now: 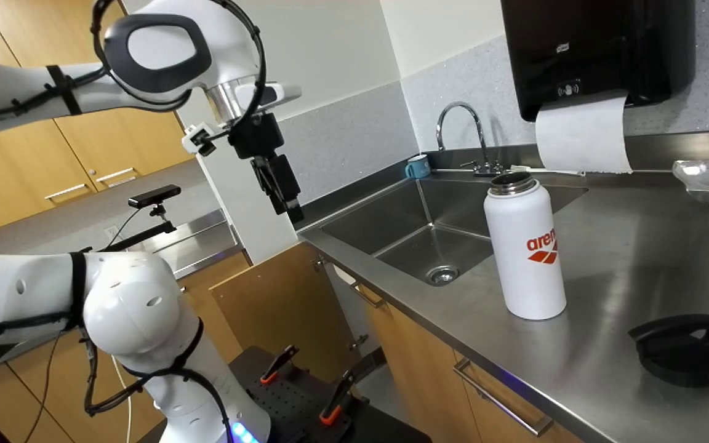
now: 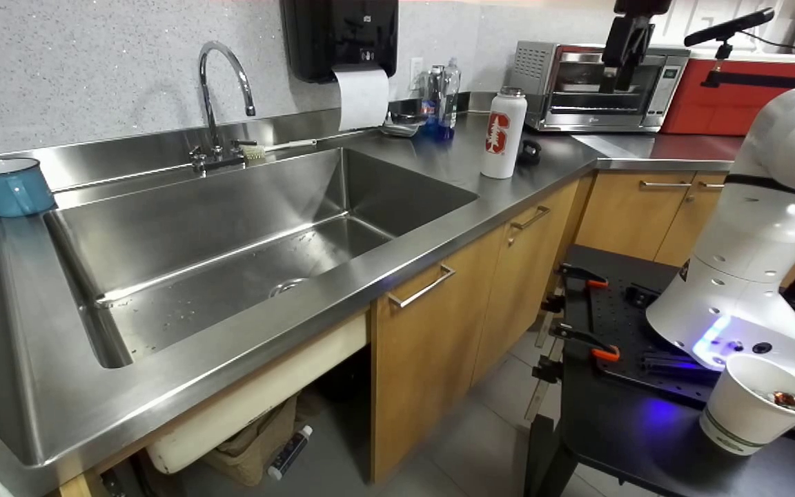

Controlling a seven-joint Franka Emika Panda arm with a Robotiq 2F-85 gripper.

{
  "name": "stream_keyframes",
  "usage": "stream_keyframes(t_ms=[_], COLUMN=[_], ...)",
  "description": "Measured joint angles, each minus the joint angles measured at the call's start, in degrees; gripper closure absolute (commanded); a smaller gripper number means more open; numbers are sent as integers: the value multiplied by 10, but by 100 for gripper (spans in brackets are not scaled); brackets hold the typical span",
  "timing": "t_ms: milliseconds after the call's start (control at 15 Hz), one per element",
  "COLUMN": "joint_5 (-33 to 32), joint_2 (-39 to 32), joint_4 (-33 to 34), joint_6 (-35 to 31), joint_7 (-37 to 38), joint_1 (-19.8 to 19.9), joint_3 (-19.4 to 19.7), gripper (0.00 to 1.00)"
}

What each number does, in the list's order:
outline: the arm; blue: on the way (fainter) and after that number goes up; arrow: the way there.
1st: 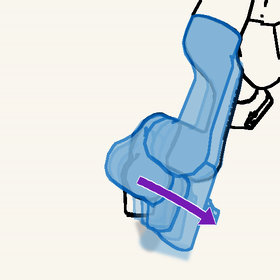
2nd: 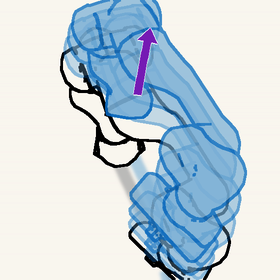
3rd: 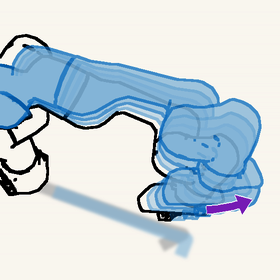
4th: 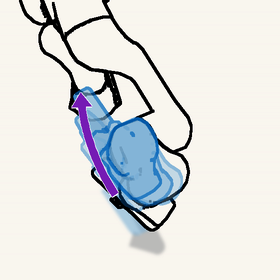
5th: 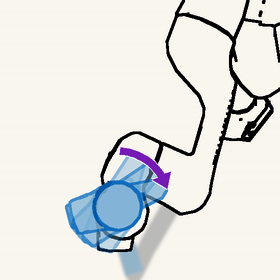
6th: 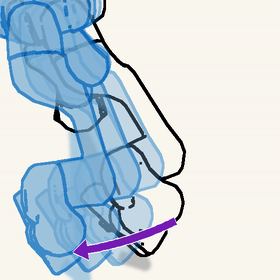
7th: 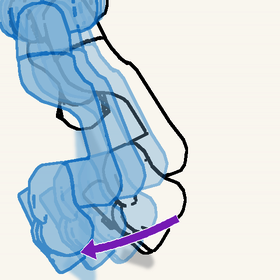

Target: Put the black lid on top of the white bottle

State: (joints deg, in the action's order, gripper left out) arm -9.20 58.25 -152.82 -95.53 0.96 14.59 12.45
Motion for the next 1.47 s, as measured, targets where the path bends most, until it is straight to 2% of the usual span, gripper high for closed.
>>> stream_keyframes(t_ms=[133, 333, 467, 533, 933, 1067, 1333, 1467], joint_5=[-39, -85, -104, -104, -101, -107, -141, -158], joint_2=[-4, -26, -51, -59, -58, -67, -159, -221], joint_4=[-12, -23, -24, -24, -24, -22, 28, 74], joint_6=[-25, -100, -163, -171, -170, -196, -264, -280], joint_7=[4, 14, 29, 25, 25, 38, 55, 53], joint_1=[45, 101, 132, 141, 141, 148, 181, 181], joint_3=[44, 102, 127, 129, 123, 125, 146, 171], gripper=[0, 0, 0, 0, 0, 0, 0, 0])
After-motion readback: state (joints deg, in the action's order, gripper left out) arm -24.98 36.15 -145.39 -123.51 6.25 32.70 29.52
